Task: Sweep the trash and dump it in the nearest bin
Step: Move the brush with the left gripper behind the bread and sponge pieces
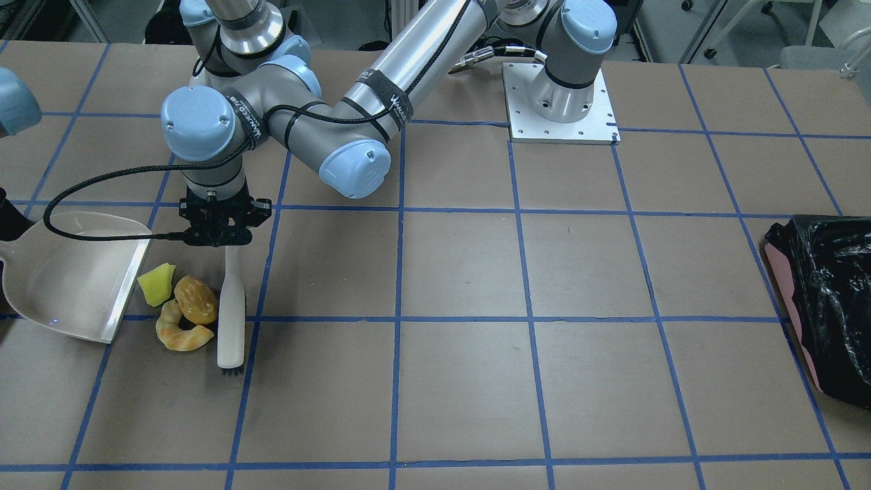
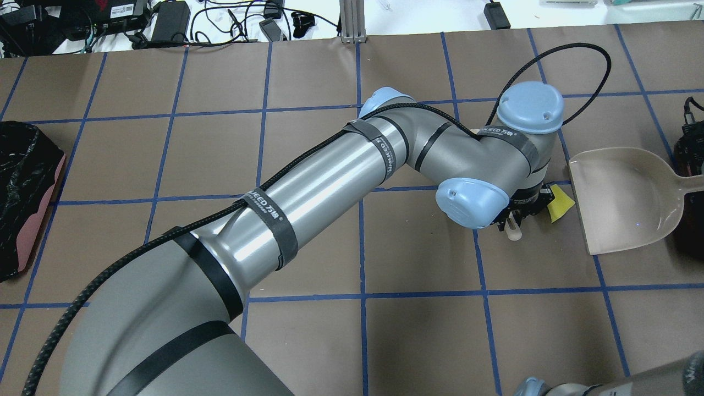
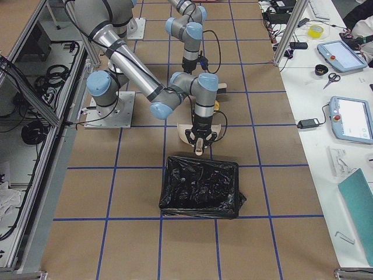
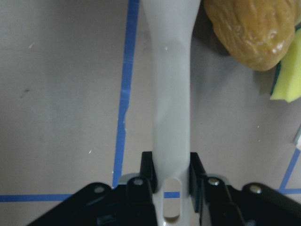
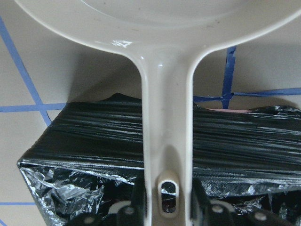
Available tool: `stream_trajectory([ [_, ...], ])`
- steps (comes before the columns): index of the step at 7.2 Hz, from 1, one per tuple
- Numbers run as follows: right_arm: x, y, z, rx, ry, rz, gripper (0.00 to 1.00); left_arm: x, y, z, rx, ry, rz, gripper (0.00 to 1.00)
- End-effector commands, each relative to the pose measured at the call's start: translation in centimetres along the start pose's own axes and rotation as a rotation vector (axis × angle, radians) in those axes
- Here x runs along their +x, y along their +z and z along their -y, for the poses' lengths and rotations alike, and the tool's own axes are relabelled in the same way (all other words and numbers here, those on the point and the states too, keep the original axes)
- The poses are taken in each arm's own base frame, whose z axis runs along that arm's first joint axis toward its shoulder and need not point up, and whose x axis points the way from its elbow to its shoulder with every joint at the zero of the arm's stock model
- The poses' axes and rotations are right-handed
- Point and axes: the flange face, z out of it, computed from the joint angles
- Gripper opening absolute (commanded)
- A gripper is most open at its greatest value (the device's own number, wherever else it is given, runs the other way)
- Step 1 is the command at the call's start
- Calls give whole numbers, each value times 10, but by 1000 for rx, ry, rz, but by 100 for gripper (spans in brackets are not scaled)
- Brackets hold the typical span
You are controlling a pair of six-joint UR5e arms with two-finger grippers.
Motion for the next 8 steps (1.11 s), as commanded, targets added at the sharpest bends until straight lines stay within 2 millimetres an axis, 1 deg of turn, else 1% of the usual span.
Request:
stream_trajectory([
  [1,0,5,3,8,-68,8,0,-1,0,-3,-4,13,12,0],
  [2,1,4,2,7,-72,7,0,-2,-13,-5,25,60,17,0],
  [3,1,4,2,7,-72,6,0,-6,-5,-5,13,74,29,0],
  [4,0,5,3,7,-70,7,0,-12,8,-7,-10,69,44,0],
  [5,0,5,3,7,-67,7,0,-13,16,-6,-22,54,50,0],
  [7,1,3,1,2,-54,0,0,-8,15,-3,-15,32,36,0],
  [8,1,3,1,4,-57,2,0,-1,12,-2,-25,13,8,0],
])
